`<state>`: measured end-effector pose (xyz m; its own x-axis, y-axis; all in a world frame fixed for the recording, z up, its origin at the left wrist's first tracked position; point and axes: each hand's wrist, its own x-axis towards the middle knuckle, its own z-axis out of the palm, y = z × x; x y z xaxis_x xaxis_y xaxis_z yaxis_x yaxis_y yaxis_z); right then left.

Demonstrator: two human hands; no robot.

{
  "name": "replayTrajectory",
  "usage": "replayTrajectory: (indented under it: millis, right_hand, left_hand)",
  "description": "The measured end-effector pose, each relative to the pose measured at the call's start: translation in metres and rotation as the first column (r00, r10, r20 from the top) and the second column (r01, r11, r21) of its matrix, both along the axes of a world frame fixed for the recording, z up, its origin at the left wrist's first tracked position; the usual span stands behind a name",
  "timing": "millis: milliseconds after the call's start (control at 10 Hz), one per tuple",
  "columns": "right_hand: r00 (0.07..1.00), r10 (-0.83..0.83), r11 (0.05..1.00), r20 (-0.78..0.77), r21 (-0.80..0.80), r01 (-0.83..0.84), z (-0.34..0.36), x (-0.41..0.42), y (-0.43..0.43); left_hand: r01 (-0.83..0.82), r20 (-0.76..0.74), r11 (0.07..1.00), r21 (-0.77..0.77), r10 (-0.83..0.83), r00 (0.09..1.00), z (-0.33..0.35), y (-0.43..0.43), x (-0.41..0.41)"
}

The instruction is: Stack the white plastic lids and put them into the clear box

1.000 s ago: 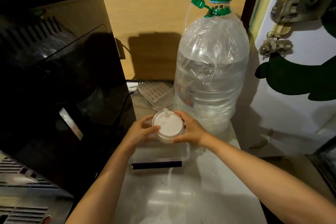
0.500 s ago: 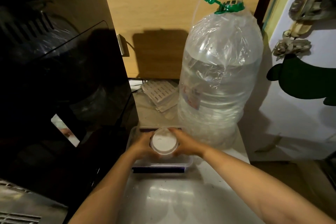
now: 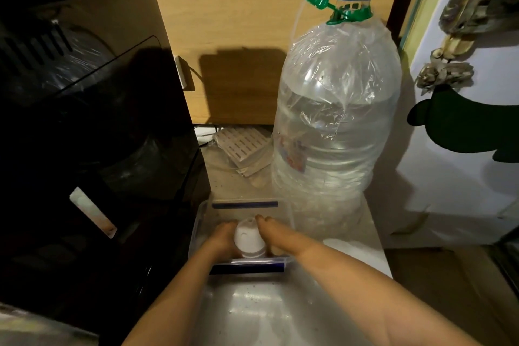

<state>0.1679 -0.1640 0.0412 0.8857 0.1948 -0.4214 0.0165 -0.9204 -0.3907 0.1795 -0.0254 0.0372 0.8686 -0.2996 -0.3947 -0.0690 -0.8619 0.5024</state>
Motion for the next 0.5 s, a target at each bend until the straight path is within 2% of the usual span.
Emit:
replayTrajectory:
  millis: [300,500]
  right_hand:
    - [1.000,0.011,1.000,0.012,-0.018,-0.011,0.004,-0.004,0.001]
    - [0.997,0.063,0.998,0.034,0.028,-0.064,0.016,-0.007,-0.008]
  left_hand:
    - [-0.006,0.004,0.999,0.038,0.006,1.000,-0.003,-0.001,0.001]
    - [-0.034,0.020,0.996,0.083,0.032,0.999,0.007,0.007,0.006]
